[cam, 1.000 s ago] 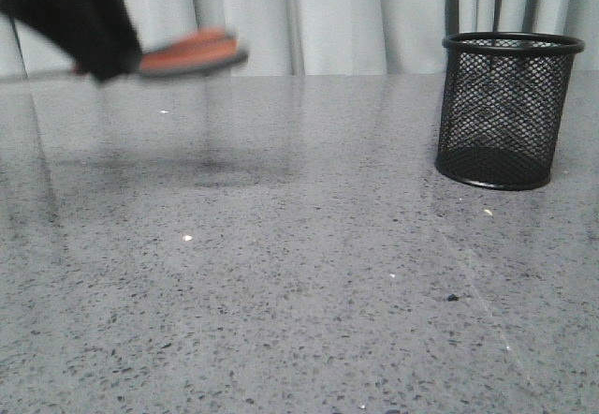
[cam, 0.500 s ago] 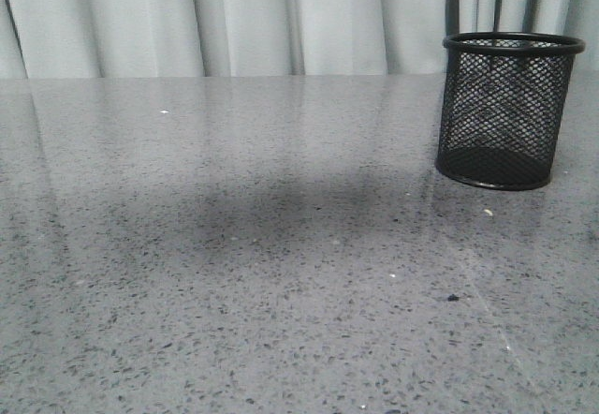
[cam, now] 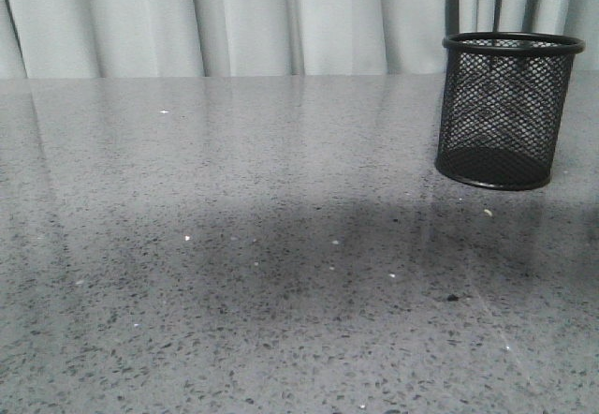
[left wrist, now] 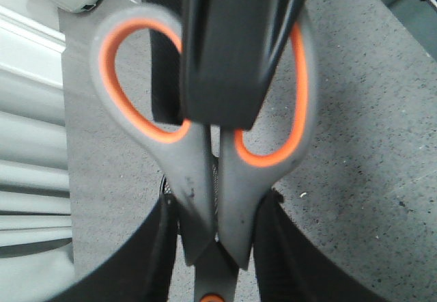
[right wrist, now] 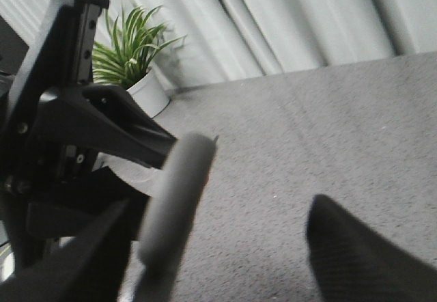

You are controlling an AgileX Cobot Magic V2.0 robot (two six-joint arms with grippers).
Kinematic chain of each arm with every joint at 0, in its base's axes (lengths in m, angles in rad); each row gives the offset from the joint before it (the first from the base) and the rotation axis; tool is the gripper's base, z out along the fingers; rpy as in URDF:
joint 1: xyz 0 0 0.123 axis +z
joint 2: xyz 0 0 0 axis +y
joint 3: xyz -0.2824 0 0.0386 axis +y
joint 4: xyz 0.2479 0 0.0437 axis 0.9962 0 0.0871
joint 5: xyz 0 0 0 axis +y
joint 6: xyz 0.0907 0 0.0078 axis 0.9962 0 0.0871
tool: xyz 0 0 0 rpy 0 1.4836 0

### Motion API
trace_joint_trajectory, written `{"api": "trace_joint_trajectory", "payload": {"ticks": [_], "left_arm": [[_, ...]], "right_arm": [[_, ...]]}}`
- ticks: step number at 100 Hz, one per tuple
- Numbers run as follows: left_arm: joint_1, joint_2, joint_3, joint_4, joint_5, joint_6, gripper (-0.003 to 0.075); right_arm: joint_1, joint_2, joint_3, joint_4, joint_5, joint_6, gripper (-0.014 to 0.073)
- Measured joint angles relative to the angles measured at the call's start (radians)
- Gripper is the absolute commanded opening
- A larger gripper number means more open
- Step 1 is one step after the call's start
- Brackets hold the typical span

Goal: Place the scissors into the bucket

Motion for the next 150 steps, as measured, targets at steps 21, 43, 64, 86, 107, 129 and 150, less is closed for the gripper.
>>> {"api": "trace_joint_trajectory", "payload": {"ticks": [21,43,64,86,107,129,150], "left_arm": [[0.000,-0.030,0.000,0.029,-0.030,-0.020,0.0181],[-0.001,-0.189,0.000,0.034,-0.071,-0.218,0.0326],[-0.002,-0.395,-0.008,0.044,0.039,-0.436,-0.0005],[-0.002,-0.572,0.002,0.076,0.135,-0.593,-0.0020],[-0.002,-0.700,0.066,0.084,0.143,-0.624,-0.0020],[-0.002,-0.773,0.139,0.088,0.152,-0.644,-0.0020],[-0.002,-0.787,0.183,0.096,0.156,-0.657,-0.0020]], "right_arm": [[0.001,0.070,-0.072,0.027,0.090,0.000,-0.0062],[0.001,0.144,-0.245,-0.229,0.134,0.037,-0.0062],[0.001,0.328,-0.587,-0.696,0.393,0.302,-0.0062],[0.001,0.500,-0.882,-1.058,0.544,0.532,-0.0062],[0.001,0.544,-0.903,-1.125,0.554,0.600,-0.0062],[0.001,0.528,-0.826,-1.146,0.555,0.610,-0.0062],[0.001,0.496,-0.785,-1.148,0.556,0.612,-0.0062]]}}
